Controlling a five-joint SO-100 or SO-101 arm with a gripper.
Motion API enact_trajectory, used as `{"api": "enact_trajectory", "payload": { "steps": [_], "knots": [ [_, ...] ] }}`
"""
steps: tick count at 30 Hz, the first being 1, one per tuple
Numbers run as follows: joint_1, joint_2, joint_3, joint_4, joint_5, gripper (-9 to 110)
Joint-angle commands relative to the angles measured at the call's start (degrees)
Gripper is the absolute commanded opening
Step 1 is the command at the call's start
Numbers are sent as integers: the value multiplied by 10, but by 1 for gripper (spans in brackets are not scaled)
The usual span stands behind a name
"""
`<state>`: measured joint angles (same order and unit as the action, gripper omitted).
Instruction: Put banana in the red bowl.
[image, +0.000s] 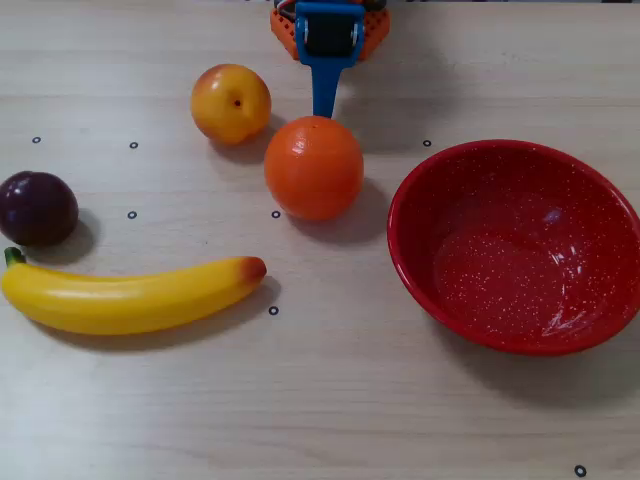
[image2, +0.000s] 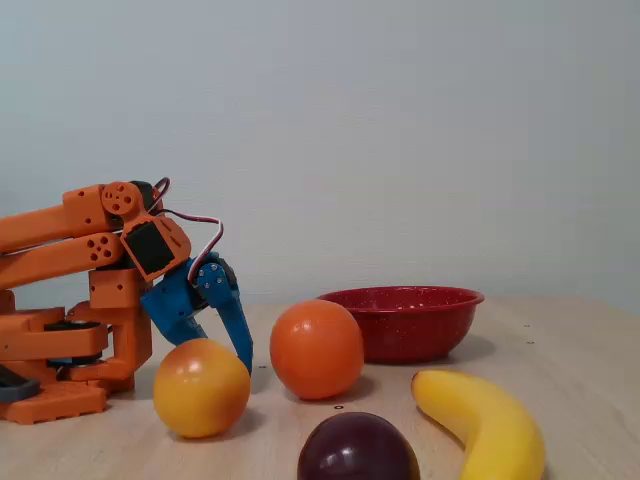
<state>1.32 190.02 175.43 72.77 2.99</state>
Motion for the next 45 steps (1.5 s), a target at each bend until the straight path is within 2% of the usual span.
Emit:
{"api": "enact_trajectory", "payload": {
  "steps": [1,28,45],
  "knots": [
    [12,8,-3,33,2,0],
    [11,8,-3,33,2,0],
    [13,-55,-61,8,-47,0]
  ]
}}
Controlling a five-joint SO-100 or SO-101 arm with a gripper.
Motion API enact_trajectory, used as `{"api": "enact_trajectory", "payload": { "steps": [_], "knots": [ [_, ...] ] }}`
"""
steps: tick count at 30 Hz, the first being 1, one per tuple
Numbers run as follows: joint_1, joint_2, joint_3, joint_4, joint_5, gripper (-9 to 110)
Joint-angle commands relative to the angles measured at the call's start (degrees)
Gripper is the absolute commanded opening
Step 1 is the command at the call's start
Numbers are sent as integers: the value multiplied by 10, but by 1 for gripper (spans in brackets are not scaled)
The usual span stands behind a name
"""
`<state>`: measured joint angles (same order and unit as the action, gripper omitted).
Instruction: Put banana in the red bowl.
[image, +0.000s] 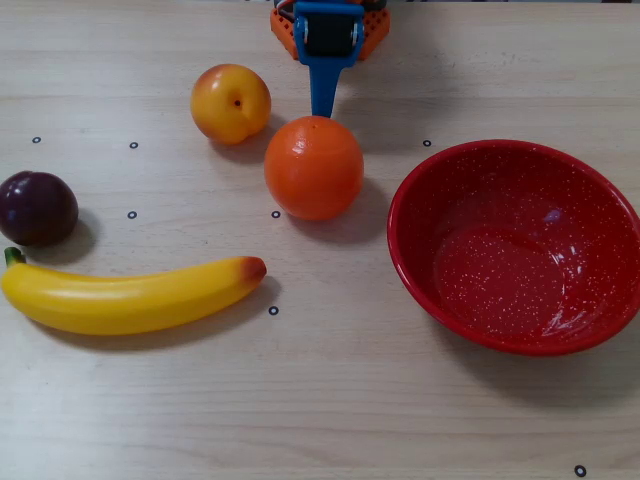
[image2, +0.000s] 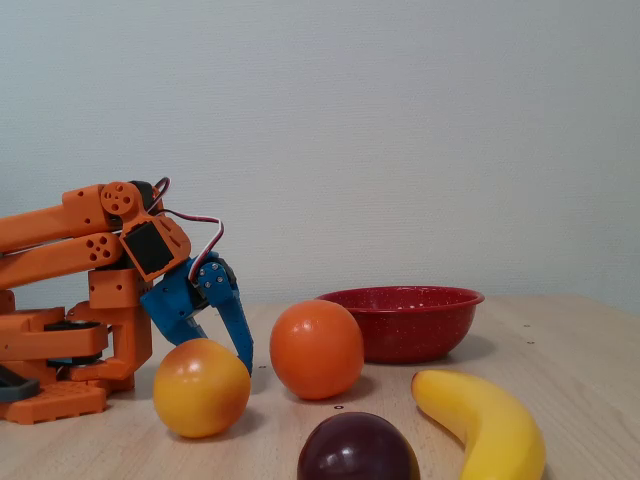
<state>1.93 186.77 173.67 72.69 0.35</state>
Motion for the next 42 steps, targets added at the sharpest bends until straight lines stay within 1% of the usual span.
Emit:
{"api": "enact_trajectory", "payload": {
  "steps": [1,14,23,29,37,39,42],
  "knots": [
    [6,-25,-51,11,-25,0],
    [5,-86,-149,33,-66,0],
    [9,-154,-263,62,-120,0],
    [24,-217,-352,100,-152,0],
    [78,-318,-465,117,-156,0],
    [98,-348,-490,117,-171,0],
    [130,-402,-536,117,-174,3]
  ]
}}
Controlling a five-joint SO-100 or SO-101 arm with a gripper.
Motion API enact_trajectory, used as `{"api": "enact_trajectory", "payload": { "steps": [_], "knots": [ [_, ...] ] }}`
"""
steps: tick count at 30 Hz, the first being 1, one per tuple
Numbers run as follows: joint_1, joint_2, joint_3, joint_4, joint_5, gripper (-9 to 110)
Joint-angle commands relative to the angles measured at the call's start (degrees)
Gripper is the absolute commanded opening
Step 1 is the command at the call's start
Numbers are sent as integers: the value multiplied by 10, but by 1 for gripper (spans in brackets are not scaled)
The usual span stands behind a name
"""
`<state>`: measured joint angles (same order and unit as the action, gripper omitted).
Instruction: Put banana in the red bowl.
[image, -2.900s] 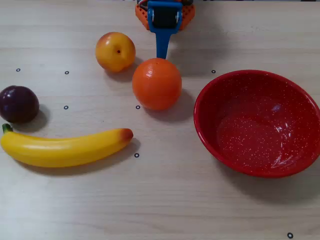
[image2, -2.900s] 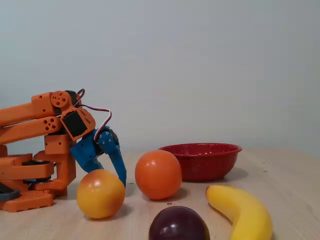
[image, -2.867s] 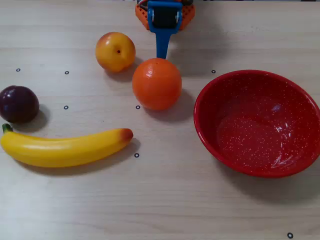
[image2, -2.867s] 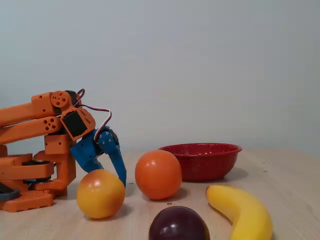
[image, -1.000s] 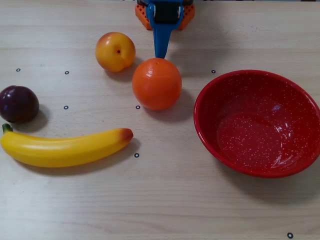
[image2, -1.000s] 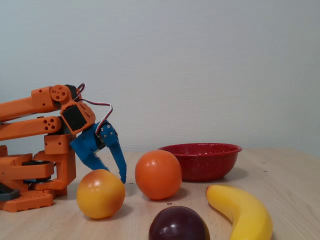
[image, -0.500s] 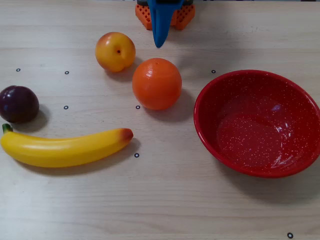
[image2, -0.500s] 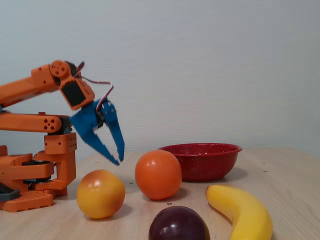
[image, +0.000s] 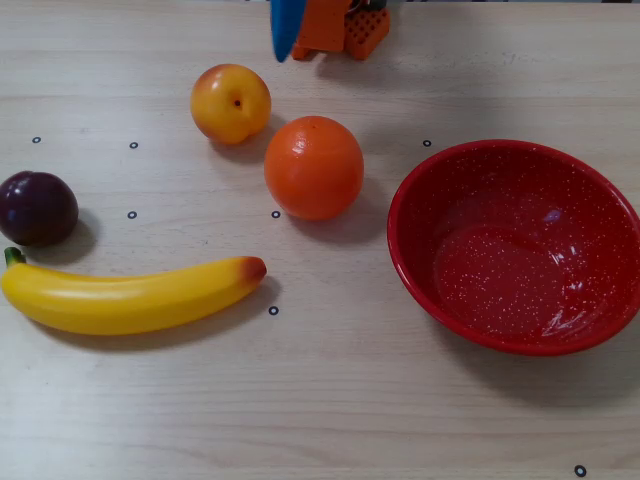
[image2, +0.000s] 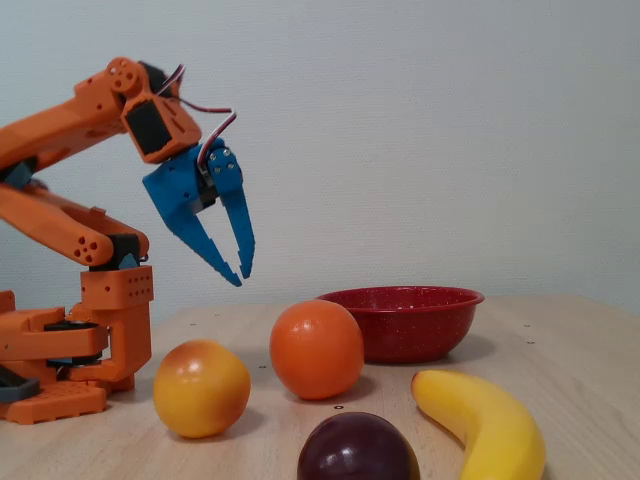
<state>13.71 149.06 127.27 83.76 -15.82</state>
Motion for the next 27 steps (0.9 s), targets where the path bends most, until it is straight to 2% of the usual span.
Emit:
{"api": "enact_trajectory", "payload": {
  "steps": [1,13,20,27],
  "knots": [
    [23,-46,-92,10,-12,4],
    [93,-268,-344,55,-34,11],
    [127,-384,-485,115,-82,22],
    [175,-498,-577,122,-124,32]
  ]
}}
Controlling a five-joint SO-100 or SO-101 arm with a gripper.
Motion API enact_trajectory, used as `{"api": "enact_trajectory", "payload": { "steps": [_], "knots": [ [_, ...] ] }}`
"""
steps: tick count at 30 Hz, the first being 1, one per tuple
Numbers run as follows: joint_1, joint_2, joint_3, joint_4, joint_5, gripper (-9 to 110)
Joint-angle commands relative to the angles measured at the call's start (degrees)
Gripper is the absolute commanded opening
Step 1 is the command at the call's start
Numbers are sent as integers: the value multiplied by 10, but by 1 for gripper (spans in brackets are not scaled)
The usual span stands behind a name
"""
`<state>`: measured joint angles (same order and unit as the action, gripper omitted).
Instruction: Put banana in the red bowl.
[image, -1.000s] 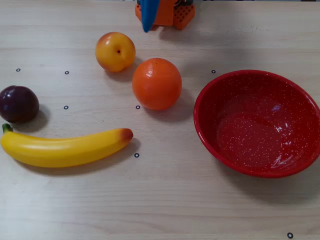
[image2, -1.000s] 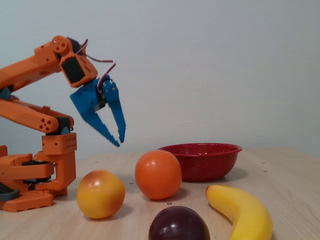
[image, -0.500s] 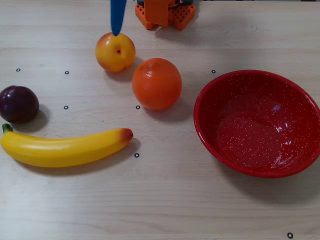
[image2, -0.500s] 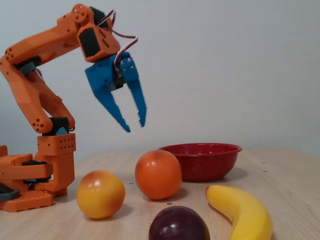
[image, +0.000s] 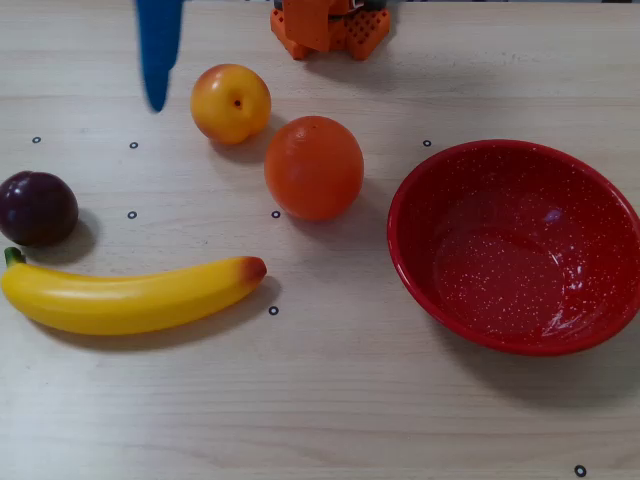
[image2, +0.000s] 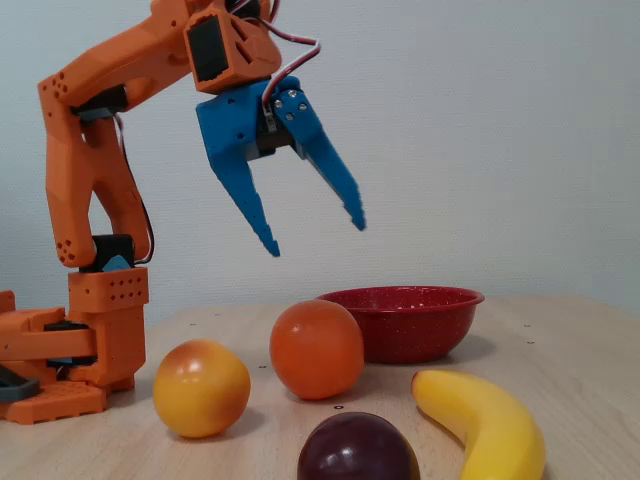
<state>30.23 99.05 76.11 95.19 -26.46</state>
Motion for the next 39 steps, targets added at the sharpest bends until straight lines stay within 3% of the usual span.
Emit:
{"api": "enact_trajectory", "payload": {
  "steps": [1,17,39],
  "knots": [
    [15,-19,-84,12,-23,33],
    [24,-300,-324,25,-93,40],
    [-25,-534,-533,22,-136,43]
  ]
}}
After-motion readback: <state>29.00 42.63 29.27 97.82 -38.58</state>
